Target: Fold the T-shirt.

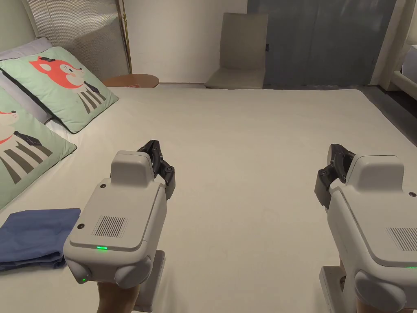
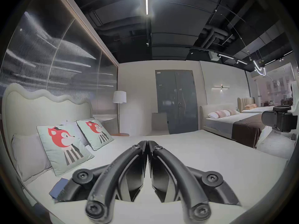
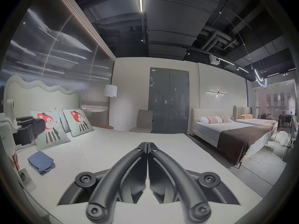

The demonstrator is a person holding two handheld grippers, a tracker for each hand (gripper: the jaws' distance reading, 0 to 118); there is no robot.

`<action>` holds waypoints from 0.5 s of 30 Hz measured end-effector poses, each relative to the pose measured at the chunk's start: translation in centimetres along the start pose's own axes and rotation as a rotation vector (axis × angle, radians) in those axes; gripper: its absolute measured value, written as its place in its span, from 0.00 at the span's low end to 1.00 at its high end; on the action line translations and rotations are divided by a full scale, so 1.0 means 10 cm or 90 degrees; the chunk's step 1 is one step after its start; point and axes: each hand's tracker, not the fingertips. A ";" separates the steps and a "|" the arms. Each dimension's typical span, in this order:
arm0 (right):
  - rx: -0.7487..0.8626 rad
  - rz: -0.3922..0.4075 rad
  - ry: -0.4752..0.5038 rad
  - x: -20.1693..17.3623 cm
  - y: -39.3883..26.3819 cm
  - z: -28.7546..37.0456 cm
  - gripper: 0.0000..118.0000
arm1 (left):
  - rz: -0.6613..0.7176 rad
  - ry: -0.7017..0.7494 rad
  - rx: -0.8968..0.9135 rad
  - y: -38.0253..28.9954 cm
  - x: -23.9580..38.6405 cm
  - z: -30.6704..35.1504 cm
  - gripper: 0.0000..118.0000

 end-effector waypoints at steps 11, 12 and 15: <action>-0.002 0.007 -0.001 0.01 -0.02 -0.08 0.00 | 0.000 0.004 -0.005 0.01 -0.02 -0.02 0.00; -0.001 0.007 0.000 0.01 -0.02 -0.08 0.00 | 0.001 0.003 -0.005 0.01 -0.02 -0.02 0.00; -0.001 0.007 -0.001 0.01 -0.02 -0.09 0.00 | 0.001 0.005 -0.005 0.02 -0.02 -0.03 0.00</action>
